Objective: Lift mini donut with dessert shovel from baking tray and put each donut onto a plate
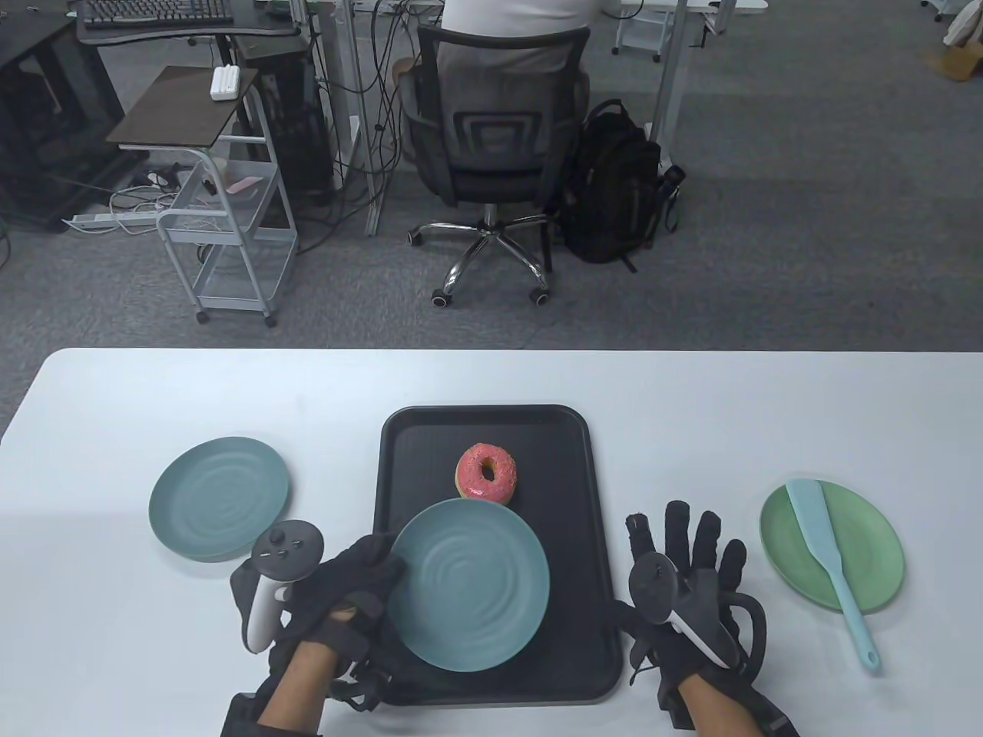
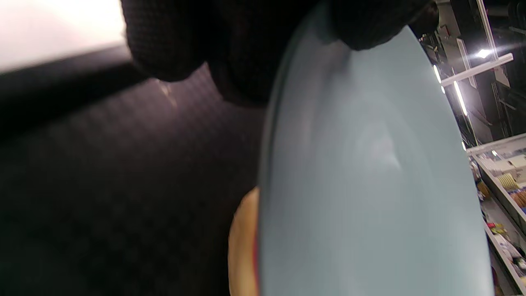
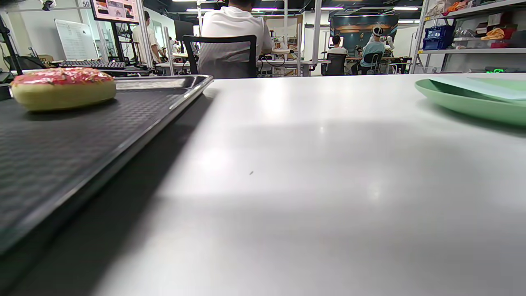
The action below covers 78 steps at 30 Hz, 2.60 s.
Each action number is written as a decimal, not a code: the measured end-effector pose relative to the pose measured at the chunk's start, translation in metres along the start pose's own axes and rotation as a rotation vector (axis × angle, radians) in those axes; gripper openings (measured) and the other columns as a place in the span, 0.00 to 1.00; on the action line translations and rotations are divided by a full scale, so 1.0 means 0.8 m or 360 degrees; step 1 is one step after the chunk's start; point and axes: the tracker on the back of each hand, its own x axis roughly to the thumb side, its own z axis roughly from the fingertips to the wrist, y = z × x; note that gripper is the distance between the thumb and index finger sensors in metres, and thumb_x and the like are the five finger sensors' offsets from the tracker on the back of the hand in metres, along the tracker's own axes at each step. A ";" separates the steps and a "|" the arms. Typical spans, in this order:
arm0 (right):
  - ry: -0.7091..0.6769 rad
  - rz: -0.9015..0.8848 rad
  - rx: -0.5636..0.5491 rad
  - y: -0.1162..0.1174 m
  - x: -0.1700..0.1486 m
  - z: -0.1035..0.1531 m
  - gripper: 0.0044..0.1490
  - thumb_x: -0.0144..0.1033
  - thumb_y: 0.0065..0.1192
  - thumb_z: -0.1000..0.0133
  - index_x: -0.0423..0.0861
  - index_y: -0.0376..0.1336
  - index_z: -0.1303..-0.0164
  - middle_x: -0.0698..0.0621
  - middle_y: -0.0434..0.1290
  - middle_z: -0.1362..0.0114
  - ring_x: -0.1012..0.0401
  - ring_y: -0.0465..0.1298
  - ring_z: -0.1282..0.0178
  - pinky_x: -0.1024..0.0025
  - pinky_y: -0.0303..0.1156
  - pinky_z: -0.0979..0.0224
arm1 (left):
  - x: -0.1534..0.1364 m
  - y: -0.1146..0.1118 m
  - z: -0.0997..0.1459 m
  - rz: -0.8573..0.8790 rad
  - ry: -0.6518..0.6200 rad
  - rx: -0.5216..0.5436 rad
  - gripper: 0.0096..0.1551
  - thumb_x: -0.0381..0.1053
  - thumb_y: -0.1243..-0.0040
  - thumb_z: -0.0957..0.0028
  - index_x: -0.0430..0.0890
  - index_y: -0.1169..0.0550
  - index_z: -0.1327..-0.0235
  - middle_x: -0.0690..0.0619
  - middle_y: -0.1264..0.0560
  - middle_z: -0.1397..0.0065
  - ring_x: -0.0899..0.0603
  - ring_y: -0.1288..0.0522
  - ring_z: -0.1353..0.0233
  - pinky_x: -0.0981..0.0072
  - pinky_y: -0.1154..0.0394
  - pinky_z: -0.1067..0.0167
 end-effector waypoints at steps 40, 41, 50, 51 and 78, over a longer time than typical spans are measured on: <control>-0.0400 -0.0886 0.0101 -0.017 0.050 0.023 0.28 0.56 0.59 0.47 0.43 0.74 0.59 0.45 0.83 0.61 0.53 0.79 0.72 0.55 0.76 0.62 | 0.005 -0.034 -0.005 -0.0042 -0.0111 -0.0227 0.24 0.57 0.40 0.45 0.61 0.26 0.35 0.54 0.19 0.45 0.47 0.14 0.53 0.53 0.18 0.43; -0.0398 -0.0926 0.0112 -0.018 0.050 0.022 0.27 0.55 0.60 0.47 0.42 0.74 0.61 0.45 0.82 0.64 0.55 0.79 0.75 0.56 0.76 0.64 | 0.005 -0.034 -0.005 -0.0044 -0.0115 -0.0230 0.24 0.57 0.41 0.45 0.61 0.26 0.35 0.54 0.20 0.44 0.48 0.14 0.52 0.53 0.18 0.42; -0.0173 -0.1111 0.0016 -0.031 0.012 0.010 0.27 0.53 0.59 0.47 0.40 0.73 0.61 0.47 0.81 0.70 0.58 0.76 0.79 0.58 0.75 0.67 | 0.010 -0.027 -0.001 -0.0670 -0.0345 0.0316 0.28 0.66 0.45 0.47 0.60 0.25 0.35 0.55 0.18 0.43 0.45 0.14 0.49 0.49 0.20 0.39; -0.0136 -0.1127 0.0010 -0.033 0.004 0.009 0.27 0.53 0.59 0.47 0.40 0.73 0.60 0.46 0.81 0.69 0.58 0.76 0.78 0.58 0.75 0.67 | 0.009 -0.025 -0.001 -0.0740 -0.0353 0.0342 0.28 0.67 0.46 0.46 0.60 0.25 0.35 0.56 0.18 0.43 0.46 0.14 0.48 0.49 0.20 0.38; 0.1094 -0.1011 -0.0014 -0.013 -0.122 -0.198 0.29 0.55 0.54 0.45 0.41 0.74 0.62 0.55 0.82 0.75 0.65 0.78 0.85 0.67 0.80 0.75 | -0.017 0.004 -0.019 -0.0767 -0.0222 0.0346 0.26 0.64 0.44 0.47 0.56 0.20 0.40 0.52 0.17 0.45 0.42 0.14 0.50 0.44 0.21 0.40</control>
